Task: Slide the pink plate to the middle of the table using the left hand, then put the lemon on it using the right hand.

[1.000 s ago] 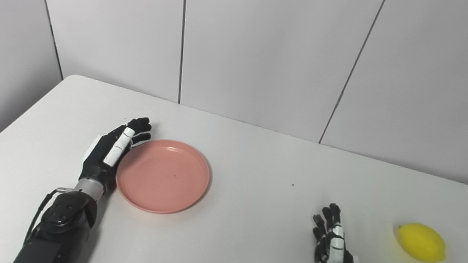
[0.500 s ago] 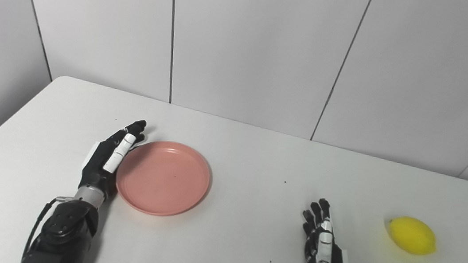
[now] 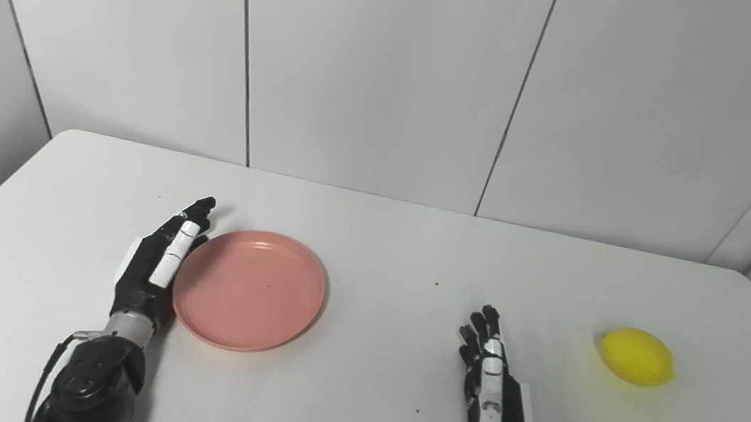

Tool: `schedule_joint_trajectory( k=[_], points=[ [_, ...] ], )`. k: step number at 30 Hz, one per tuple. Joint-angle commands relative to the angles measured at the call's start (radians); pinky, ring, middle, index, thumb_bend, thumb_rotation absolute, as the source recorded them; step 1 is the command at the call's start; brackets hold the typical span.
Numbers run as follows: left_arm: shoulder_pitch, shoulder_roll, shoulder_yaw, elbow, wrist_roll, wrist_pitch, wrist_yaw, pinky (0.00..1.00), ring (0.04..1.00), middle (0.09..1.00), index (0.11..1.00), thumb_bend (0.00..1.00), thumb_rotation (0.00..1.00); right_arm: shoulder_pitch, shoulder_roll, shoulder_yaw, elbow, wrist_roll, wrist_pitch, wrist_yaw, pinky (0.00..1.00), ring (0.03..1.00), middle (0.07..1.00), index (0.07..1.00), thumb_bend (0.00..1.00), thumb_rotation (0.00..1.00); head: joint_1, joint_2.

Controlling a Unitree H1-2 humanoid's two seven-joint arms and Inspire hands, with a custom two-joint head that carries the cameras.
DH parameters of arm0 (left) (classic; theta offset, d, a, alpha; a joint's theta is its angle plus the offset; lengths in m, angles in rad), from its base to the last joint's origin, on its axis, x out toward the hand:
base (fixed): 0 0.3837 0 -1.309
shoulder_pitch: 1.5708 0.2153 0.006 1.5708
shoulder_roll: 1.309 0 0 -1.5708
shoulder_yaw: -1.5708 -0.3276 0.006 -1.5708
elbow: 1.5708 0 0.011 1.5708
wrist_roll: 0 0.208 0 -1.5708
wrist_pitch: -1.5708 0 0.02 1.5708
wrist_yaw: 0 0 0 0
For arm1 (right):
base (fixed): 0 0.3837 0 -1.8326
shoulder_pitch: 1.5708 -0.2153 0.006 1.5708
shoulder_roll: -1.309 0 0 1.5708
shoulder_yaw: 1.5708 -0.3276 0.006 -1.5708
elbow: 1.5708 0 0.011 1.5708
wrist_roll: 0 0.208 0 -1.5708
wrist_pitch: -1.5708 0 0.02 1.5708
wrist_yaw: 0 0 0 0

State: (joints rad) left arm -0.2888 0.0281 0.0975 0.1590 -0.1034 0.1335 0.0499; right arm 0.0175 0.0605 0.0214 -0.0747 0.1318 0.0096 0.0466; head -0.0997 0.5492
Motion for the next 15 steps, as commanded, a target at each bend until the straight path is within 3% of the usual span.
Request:
schedule_joint_trajectory(
  k=[1, 9, 15],
  points=[
    [0.019, -0.003, -0.015, 0.002, 0.003, 0.024, -0.017, 0.96, 0.948, 0.951, 0.803, 0.78, 0.75, 0.021, 0.015, 0.008, 0.034, 0.006, 0.010, 0.002, 0.99, 0.942, 0.958, 0.968, 0.76, 1.00, -0.005, 0.002],
    [0.025, -0.014, -0.021, -0.023, 0.000, 0.028, -0.016, 0.85, 0.941, 0.955, 0.832, 0.76, 0.75, 0.015, 0.024, 0.009, 0.045, 0.004, 0.003, 0.000, 0.98, 0.935, 0.954, 0.959, 0.77, 1.00, -0.041, 0.007],
    [0.027, -0.018, -0.019, -0.035, -0.020, 0.027, -0.027, 0.86, 0.949, 0.965, 0.836, 0.75, 0.75, 0.012, 0.034, 0.012, 0.051, -0.003, -0.002, -0.004, 0.98, 0.932, 0.951, 0.957, 0.77, 1.00, -0.068, 0.011]
  ],
)
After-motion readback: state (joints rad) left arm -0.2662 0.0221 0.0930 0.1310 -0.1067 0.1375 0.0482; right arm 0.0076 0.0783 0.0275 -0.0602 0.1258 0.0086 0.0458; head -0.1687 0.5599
